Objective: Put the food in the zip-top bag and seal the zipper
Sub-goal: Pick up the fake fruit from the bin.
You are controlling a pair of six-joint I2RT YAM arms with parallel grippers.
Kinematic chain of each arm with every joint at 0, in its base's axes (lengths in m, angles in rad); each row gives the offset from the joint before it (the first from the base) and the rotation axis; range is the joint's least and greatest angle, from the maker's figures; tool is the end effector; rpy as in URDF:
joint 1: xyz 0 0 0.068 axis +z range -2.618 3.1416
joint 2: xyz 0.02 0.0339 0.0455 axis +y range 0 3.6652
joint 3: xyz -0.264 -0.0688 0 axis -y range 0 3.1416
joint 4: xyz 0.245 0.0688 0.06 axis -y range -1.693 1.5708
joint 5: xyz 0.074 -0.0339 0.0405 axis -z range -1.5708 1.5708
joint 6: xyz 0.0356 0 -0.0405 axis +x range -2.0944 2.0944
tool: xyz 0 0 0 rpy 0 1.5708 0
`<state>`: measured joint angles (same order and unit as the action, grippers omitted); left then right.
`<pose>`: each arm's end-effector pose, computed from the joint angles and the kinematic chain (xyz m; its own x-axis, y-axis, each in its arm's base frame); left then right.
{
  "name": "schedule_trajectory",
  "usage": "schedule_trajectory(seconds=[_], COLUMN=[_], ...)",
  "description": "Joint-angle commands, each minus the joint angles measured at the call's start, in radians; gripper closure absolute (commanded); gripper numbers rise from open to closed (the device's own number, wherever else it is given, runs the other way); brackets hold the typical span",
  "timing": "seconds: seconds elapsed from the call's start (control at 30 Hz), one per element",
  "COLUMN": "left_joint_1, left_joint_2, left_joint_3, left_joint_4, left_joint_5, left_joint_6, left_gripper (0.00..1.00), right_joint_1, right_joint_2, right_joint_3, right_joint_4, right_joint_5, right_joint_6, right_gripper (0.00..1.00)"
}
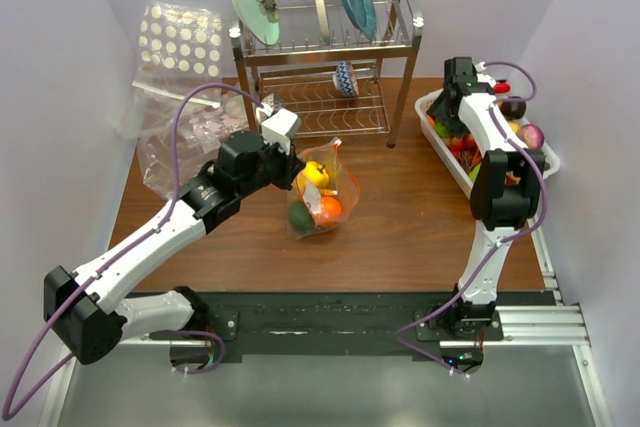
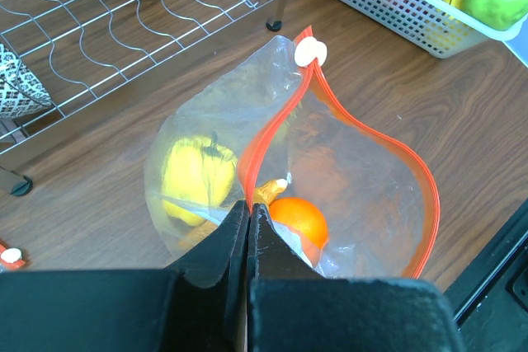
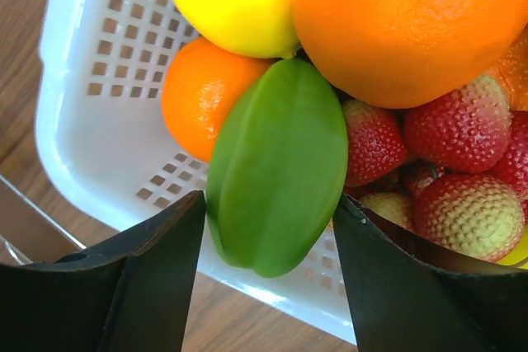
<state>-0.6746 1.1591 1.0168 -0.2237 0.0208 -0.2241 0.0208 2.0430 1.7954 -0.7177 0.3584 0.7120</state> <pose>0.2086 -0.1678 0.3409 -0.4146 0.0471 -0.9088 0.5615 0.7991 -0.2148 0.4536 -0.0031 0.2585 -0.5046 0.6015 -0.6193 0.6734 0.7231 0.1535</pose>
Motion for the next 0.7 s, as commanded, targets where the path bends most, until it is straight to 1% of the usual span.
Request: schedule_trajectory(seconds=[0.0, 0.03, 0.2, 0.33, 0.5, 0.67], left_joint_1=[0.003, 0.004, 0.003, 0.004, 0.003, 0.004], left_joint_2=[-0.015, -0.013, -0.013, -0.013, -0.013, -0.010], left_joint_3=[0.000, 0.000, 0.000, 0.000, 0.000, 0.000], left_joint_4=[0.047, 0.047, 0.046, 0.047, 0.047, 0.047], left_joint_5=[0.002, 0.002, 0.002, 0.001, 0.004, 0.005], left_joint_6=[0.014, 0.014, 0.014, 0.014, 0.012, 0.012], left_gripper=[1.00, 1.00, 1.00, 1.00, 1.00, 1.00], right_joint_1=[-0.002, -0.002, -0.002, -0.001, 0.001, -0.001], right_joint_2=[-0.049, -0.049, -0.070, -0.119, -0.214, -0.316], right_joint_3=[-0.027, -0.022, -0.019, -0.044, -0.067, -0.131], right_joint_4=[0.026, 0.029, 0.031, 0.046, 0.063, 0.090], right_joint_5=[0.057, 0.053, 0.033, 0.034, -0.012, -0.067], right_joint_6=[0.020, 0.018, 0.004, 0.001, -0.005, -0.005], right_gripper=[0.48, 0.61, 0.62, 0.62, 0.64, 0.63])
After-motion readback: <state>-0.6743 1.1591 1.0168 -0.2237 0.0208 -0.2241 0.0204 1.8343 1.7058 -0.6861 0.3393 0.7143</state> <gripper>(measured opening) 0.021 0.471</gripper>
